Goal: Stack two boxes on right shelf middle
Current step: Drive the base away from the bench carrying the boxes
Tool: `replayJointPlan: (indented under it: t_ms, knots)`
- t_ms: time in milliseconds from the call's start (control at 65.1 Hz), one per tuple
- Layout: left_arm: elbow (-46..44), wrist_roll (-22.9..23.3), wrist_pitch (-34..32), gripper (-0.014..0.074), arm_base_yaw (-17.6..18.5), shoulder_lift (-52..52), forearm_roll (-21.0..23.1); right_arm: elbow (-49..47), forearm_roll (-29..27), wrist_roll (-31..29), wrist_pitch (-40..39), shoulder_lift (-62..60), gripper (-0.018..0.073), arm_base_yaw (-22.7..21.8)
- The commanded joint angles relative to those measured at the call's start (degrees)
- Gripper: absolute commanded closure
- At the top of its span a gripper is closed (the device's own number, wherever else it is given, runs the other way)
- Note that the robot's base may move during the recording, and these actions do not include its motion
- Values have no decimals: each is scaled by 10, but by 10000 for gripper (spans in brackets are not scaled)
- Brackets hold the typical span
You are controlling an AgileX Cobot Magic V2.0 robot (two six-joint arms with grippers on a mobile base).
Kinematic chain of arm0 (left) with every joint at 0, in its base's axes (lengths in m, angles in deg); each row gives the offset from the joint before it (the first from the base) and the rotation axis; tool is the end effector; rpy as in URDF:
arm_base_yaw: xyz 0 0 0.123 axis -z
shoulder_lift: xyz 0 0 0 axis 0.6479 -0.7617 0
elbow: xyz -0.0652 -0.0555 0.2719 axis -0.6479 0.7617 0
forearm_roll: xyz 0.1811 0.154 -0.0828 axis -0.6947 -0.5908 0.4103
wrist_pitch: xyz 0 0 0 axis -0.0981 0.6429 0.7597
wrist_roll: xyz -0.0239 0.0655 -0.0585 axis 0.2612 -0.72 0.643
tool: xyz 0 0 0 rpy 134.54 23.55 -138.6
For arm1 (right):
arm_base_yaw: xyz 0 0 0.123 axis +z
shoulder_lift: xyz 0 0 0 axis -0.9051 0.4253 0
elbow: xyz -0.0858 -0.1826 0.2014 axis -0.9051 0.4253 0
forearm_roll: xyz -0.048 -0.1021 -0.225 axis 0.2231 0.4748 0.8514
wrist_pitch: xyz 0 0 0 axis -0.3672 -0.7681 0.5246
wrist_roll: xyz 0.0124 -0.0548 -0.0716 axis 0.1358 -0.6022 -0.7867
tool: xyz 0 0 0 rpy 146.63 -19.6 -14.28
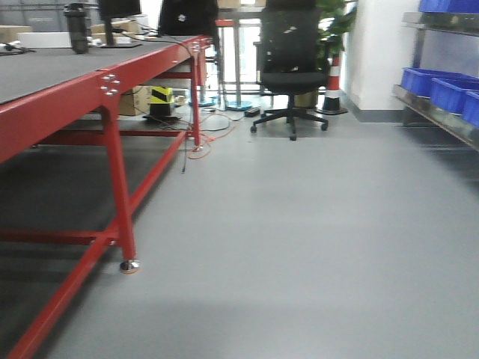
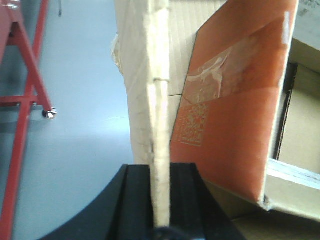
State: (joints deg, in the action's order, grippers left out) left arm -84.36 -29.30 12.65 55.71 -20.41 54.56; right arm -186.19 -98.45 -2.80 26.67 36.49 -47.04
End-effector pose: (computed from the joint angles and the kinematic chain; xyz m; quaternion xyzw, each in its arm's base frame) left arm 0.2612 -0.0687 0.5360 0.0419 0.8752 -0.0878 0.4738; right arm 0.2378 0.0873 0.5105 -0.1304 0.8108 0.1544 0.5494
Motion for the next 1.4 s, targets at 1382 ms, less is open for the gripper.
replayJointPlan:
  t_ms: [1382]
  knots:
    - [-8, 0, -22, 708, -3, 9, -35, -9, 19, -10, -29, -7, 712, -4]
